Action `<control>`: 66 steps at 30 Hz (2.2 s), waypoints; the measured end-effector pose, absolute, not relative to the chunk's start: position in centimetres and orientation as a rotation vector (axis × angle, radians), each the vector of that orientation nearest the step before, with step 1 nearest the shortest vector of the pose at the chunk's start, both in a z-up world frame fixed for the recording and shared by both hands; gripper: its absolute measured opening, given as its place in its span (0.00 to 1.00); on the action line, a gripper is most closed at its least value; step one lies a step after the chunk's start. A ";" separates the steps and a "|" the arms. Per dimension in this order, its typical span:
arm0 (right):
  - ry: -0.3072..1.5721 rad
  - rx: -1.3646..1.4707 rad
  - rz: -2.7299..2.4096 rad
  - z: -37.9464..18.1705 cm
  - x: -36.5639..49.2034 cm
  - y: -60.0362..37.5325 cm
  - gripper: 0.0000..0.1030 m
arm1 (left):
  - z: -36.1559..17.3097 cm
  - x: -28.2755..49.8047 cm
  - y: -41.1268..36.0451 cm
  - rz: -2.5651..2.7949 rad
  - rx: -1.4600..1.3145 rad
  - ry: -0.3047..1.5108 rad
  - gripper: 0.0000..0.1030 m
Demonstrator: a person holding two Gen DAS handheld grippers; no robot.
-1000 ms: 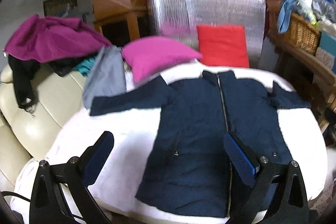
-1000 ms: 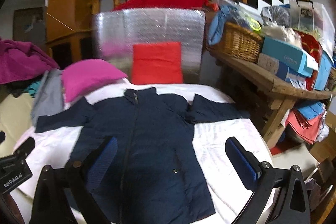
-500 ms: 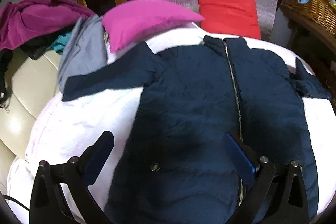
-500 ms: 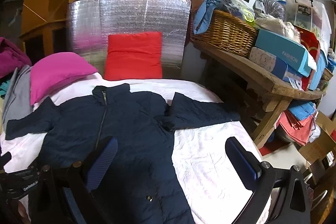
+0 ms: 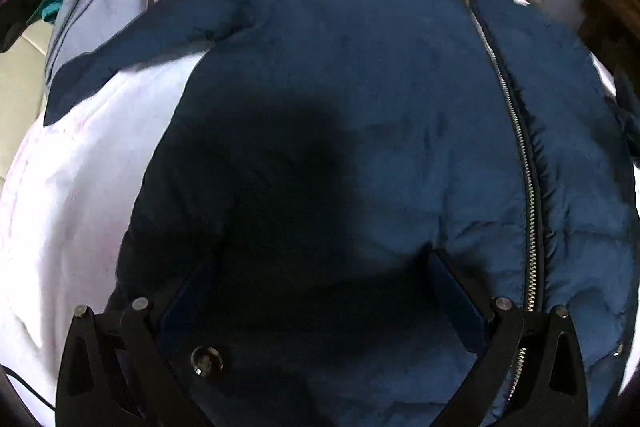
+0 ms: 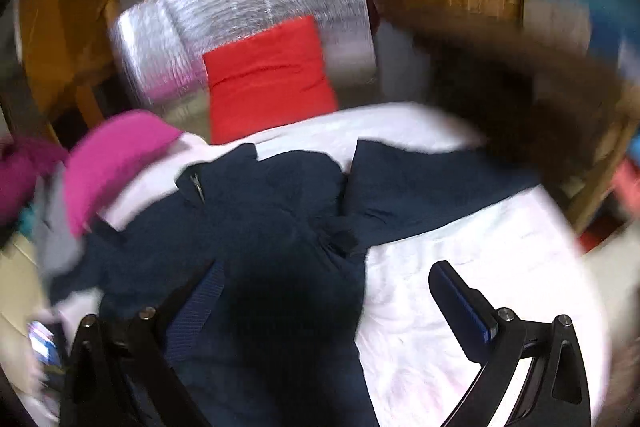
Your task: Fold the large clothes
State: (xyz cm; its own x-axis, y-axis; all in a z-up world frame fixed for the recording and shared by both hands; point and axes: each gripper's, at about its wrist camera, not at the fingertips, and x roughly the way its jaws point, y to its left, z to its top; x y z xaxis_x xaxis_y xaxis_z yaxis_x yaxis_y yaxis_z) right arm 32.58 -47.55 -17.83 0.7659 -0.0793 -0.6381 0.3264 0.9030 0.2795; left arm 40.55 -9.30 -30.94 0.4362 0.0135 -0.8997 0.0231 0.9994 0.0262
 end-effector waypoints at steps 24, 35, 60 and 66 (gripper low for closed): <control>0.485 1.239 -0.547 -34.7 39.0 -75.1 0.21 | -27.7 41.6 -8.9 0.096 0.144 0.868 1.00; 0.314 1.000 -0.290 -24.0 38.3 -63.2 0.10 | -23.3 41.5 -4.0 0.225 0.101 0.738 1.00; 0.896 0.809 0.417 -29.5 44.8 -26.9 0.81 | -20.4 40.3 2.3 0.215 0.107 0.633 1.00; 0.679 0.948 0.513 -27.5 39.2 -34.3 0.81 | -20.9 40.8 -3.3 0.007 0.120 0.641 1.00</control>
